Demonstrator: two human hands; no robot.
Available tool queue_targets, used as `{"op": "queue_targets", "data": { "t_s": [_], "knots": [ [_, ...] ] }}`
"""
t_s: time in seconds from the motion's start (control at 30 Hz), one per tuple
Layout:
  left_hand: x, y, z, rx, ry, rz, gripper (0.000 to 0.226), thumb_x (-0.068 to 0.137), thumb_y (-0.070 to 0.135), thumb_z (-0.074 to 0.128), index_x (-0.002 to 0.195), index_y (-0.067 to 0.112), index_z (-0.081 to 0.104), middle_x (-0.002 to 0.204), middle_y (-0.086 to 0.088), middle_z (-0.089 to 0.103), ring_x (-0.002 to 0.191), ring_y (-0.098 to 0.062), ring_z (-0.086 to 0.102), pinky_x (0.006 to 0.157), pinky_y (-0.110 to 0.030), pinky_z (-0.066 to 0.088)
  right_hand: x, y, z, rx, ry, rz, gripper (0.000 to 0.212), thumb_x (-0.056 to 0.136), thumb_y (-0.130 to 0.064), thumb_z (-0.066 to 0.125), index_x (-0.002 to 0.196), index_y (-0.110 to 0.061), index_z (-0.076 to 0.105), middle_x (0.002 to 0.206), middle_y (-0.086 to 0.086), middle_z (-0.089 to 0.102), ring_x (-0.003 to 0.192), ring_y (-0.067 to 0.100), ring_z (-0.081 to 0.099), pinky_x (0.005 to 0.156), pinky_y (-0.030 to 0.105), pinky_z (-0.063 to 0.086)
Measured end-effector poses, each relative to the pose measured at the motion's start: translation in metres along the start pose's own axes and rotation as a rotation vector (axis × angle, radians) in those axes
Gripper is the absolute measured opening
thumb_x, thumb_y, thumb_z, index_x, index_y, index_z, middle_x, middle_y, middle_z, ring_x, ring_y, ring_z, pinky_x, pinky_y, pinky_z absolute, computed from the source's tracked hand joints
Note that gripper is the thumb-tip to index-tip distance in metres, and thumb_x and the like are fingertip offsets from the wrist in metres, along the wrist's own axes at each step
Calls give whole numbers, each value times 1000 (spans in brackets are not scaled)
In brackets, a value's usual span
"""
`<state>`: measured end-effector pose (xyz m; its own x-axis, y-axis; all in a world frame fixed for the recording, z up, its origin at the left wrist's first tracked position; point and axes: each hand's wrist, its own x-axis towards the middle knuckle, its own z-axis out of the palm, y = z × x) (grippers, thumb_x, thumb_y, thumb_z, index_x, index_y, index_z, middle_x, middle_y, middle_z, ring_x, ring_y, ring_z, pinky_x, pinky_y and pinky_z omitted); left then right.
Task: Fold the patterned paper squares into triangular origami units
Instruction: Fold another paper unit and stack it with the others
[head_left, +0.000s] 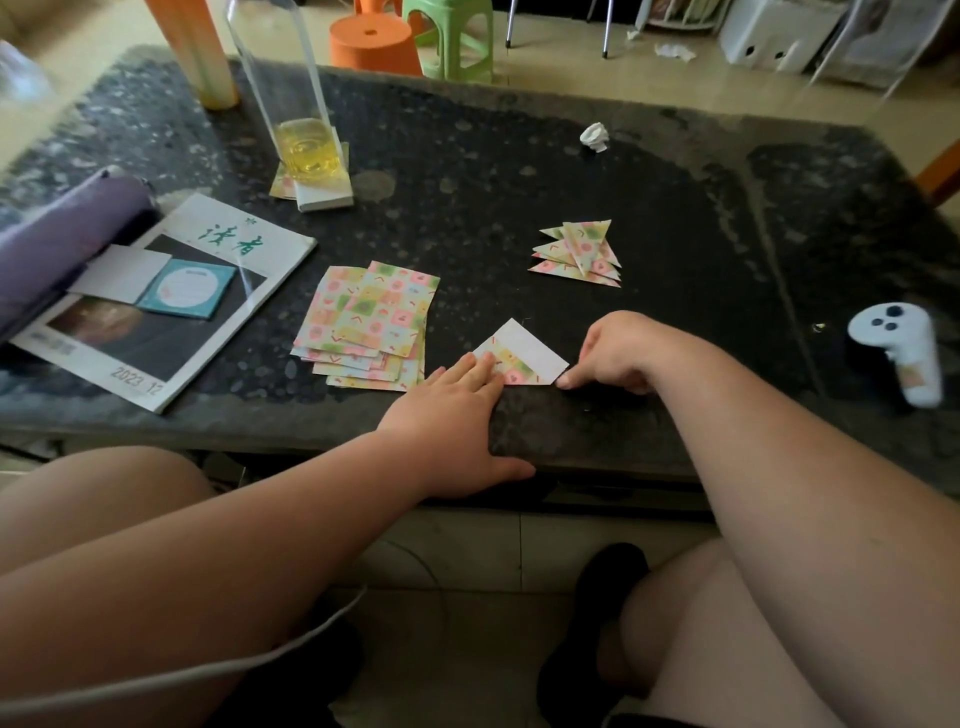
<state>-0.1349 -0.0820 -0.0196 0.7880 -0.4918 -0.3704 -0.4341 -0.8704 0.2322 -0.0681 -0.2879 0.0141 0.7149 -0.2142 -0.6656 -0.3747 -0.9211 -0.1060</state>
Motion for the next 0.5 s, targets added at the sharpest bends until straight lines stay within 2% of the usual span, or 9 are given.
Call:
{"op": "queue_targets", "data": {
  "t_s": [0.1,0.17,0.23,0.3,0.37,0.43,0.5],
  "knots": [
    [1,0,0,-21,6,-12,97,91,77,44,163,22,10,171,3,-2,157,-15,-4,125,-36,5,-2,22,-6,143,-15,78,39,86,-37,83,114,-12,71,109,13,70,97,29,67,82,40,57],
    [5,1,-1,-7,91,-31,70,100,63,41,158,25,31,169,2,17,154,-21,14,123,-40,16,-5,25,-6,248,25,75,24,88,-27,80,105,-12,74,100,12,72,89,26,68,75,38,55],
    [12,2,-5,47,205,-58,44,105,47,38,140,28,56,152,3,42,138,-24,36,114,-46,28,-7,14,0,354,80,-30,12,89,-23,78,94,-12,77,84,8,73,71,21,64,63,33,51],
    [22,3,-12,80,250,-104,36,105,40,40,126,30,67,133,4,51,124,-23,41,107,-45,32,-9,-2,9,424,70,-139,11,91,-23,77,86,-14,78,68,2,72,55,15,56,56,28,47],
    [31,2,-23,22,206,-175,27,102,34,51,120,30,71,124,2,55,117,-22,47,102,-41,42,-9,-15,19,388,12,-183,13,94,-25,74,86,-15,78,66,-1,75,48,13,54,56,28,46],
    [43,-1,-34,-175,102,-300,20,97,27,64,113,21,74,112,-1,65,103,-21,60,91,-37,55,-7,-21,25,325,-38,-171,18,93,-31,75,87,-15,78,68,-2,76,48,12,53,58,28,46],
    [55,-7,-40,-325,30,-354,20,93,30,71,101,12,75,95,-4,73,85,-21,70,76,-33,60,-5,-23,24,296,-66,-156,25,91,-39,77,88,-14,79,71,-3,77,52,13,52,61,30,46]
  ]
}}
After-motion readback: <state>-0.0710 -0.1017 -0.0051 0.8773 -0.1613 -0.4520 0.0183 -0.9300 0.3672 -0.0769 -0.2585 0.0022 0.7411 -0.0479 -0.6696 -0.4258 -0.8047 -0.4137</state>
